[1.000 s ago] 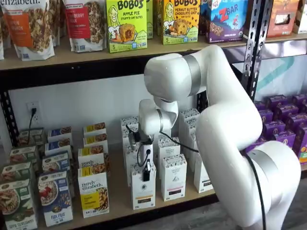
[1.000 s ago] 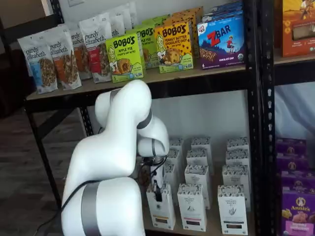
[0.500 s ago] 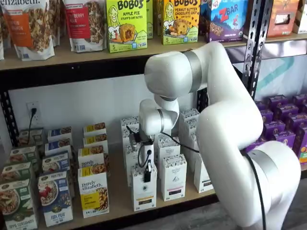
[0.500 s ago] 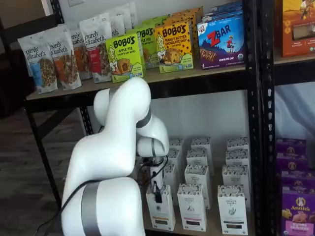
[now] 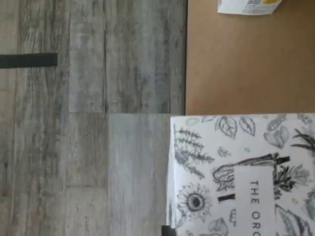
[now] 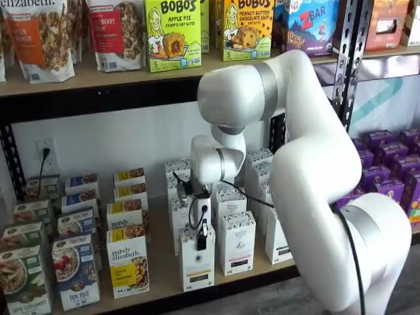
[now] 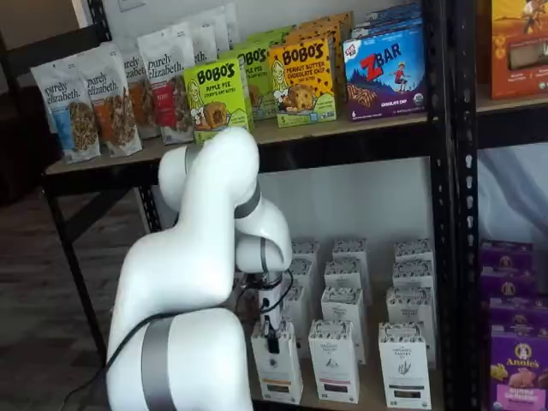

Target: Pick up the white box with a yellow strip in the middle, on the bottom shelf, the fourth box from the left

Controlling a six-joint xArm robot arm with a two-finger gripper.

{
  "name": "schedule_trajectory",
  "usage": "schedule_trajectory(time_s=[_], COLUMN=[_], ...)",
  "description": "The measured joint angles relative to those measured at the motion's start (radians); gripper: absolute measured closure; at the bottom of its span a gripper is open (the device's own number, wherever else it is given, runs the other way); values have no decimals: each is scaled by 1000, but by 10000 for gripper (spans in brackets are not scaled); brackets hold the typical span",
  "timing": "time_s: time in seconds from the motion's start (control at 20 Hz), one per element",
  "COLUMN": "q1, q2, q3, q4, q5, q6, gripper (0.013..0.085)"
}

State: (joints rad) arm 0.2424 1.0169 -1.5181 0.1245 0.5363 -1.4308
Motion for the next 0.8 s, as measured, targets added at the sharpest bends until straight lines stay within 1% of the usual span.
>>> schedule_trajectory(time_s=[0.2, 0.8], q1=[7, 34], q2=[-44, -234], q3=[57, 309], q4=[-9, -5], q5=[-4, -48], q6=[14, 34], gripper=[490, 490])
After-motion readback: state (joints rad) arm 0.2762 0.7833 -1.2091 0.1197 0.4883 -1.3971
